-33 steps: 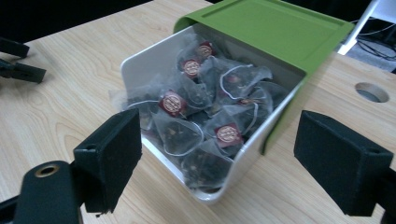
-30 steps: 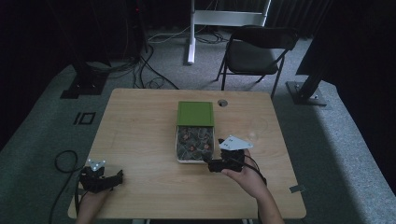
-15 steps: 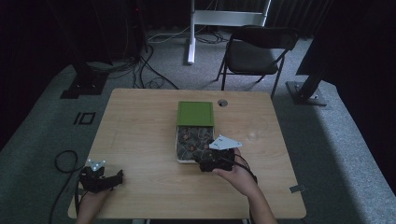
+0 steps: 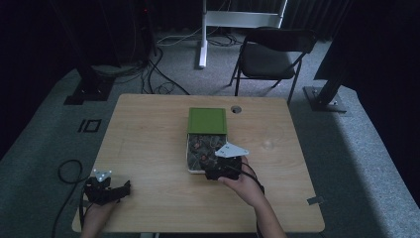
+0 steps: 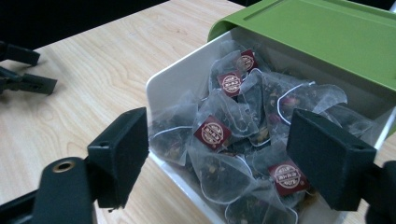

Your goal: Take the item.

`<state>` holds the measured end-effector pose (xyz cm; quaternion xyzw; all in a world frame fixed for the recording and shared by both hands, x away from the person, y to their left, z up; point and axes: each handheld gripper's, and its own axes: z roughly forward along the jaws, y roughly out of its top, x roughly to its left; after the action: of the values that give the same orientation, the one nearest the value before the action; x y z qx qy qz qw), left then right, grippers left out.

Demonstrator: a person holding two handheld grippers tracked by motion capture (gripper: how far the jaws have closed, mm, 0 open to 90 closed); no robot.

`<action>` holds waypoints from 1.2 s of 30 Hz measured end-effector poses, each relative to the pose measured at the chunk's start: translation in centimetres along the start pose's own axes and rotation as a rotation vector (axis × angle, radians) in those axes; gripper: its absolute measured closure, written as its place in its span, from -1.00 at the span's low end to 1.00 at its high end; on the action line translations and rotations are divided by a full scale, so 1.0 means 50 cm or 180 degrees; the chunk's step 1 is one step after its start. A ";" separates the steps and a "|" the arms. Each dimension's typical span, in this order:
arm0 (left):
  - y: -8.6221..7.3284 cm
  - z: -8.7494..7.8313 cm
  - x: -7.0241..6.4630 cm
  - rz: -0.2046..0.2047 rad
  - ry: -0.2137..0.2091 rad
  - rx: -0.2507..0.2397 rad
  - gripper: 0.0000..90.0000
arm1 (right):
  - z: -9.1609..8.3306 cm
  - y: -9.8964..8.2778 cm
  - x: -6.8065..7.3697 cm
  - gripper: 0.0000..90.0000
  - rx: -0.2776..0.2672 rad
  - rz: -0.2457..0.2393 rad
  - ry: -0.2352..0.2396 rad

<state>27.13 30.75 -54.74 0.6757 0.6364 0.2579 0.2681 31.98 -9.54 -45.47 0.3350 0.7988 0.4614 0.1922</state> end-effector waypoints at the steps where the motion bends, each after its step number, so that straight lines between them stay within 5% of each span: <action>1: 0.000 0.000 0.000 0.0000 0.0000 0.0000 -0.96 | 0.003 0.001 0.001 -0.52 0.0002 0.0010 0.0003; 12: 0.000 0.000 0.000 -0.0003 0.0000 -0.0003 -0.96 | 0.036 0.006 0.012 -0.14 0.0046 -0.0012 -0.0137; 36: 0.000 0.000 0.000 0.0001 0.0001 0.0001 -0.96 | 0.090 -0.009 0.008 0.14 0.0233 0.0170 -0.0241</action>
<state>27.13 30.75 -54.74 0.6759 0.6363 0.2579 0.2679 34.31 -6.67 -48.08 0.3801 0.7980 0.4239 0.1975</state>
